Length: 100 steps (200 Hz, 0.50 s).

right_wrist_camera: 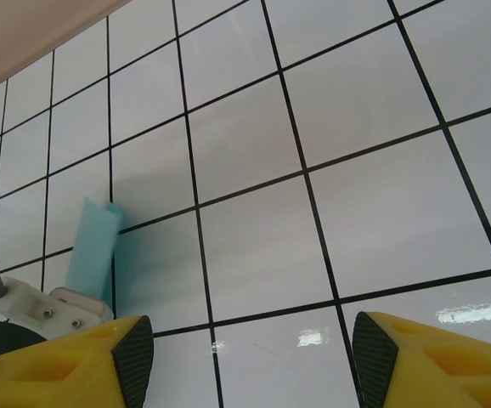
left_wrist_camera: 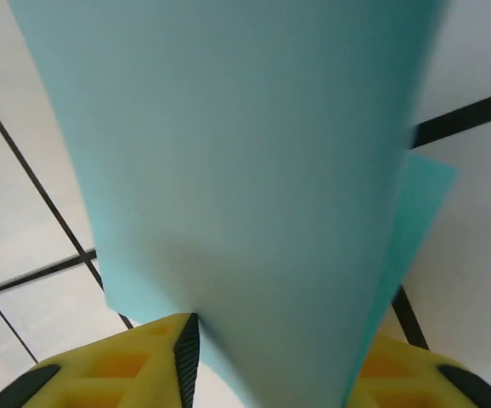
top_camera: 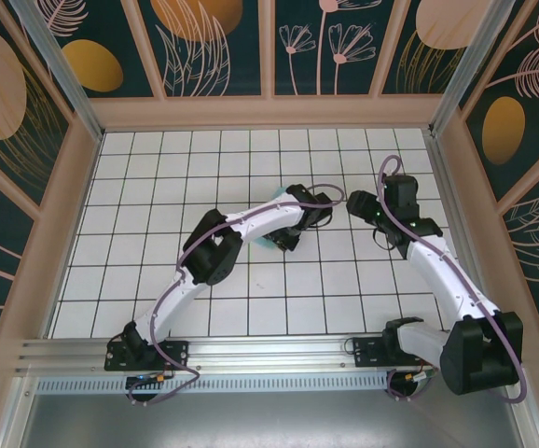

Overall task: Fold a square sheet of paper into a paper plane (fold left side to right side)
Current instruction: Turn over the paper at the center of the table, then rotate the paper plane at the center of the table.

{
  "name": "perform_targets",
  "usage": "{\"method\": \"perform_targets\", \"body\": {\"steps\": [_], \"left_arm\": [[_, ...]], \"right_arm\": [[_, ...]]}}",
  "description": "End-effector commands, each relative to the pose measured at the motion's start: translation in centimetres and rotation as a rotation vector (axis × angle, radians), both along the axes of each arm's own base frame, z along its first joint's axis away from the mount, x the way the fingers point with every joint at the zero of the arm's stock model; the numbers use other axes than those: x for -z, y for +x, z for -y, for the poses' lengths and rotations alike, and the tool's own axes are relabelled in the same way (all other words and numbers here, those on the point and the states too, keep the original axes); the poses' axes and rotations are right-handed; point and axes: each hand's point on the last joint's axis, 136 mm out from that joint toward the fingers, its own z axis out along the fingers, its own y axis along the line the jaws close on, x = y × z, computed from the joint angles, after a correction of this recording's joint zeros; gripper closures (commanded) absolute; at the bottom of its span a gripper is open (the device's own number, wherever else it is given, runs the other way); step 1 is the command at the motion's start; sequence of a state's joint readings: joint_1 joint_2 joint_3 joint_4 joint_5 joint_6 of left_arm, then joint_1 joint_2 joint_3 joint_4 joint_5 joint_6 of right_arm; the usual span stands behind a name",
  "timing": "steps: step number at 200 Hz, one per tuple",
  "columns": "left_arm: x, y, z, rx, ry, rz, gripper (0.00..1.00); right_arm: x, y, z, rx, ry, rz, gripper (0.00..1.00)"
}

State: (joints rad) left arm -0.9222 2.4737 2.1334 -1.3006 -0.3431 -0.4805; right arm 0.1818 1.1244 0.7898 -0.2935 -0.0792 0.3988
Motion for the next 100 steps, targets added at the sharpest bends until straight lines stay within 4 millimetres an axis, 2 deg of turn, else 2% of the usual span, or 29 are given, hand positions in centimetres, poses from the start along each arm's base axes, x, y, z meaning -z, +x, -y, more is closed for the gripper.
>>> {"method": "perform_targets", "body": {"steps": [1, 23, 44, 57, 71, 87, 90, 100], "left_arm": [[-1.9, -0.5, 4.4, 0.054, -0.198, -0.073, 0.48], [-5.0, 1.1, 6.8, 0.079, -0.340, -0.041, 0.39], [-7.8, 2.6, 7.3, 0.083, -0.459, -0.011, 0.34], [-9.5, 3.8, 6.4, 0.063, -0.518, 0.029, 0.33], [-10.9, 4.9, 4.6, 0.029, -0.579, 0.075, 0.31], [-12.3, 6.0, 2.3, -0.022, -0.685, 0.138, 0.29], [-13.4, 6.4, 2.1, -0.028, -0.723, 0.170, 0.28], [-13.6, 6.4, 0.3, -0.067, -0.784, 0.197, 0.27]], "right_arm": [[0.6, -0.3, 0.9, 0.029, -0.013, -0.034, 0.33], [0.9, -0.5, 0.7, 0.020, 0.011, -0.048, 0.33], [1.2, -0.6, -1.3, -0.048, 0.109, -0.039, 0.33], [1.6, -0.7, -3.2, -0.105, 0.205, -0.043, 0.33], [2.6, -0.6, -5.4, -0.147, 0.266, -0.081, 0.33], [4.1, -0.1, -7.9, -0.182, 0.222, -0.139, 0.28], [4.4, 0.1, -8.4, -0.188, 0.206, -0.151, 0.26], [5.7, 0.9, -9.6, -0.195, 0.147, -0.195, 0.21]]}}
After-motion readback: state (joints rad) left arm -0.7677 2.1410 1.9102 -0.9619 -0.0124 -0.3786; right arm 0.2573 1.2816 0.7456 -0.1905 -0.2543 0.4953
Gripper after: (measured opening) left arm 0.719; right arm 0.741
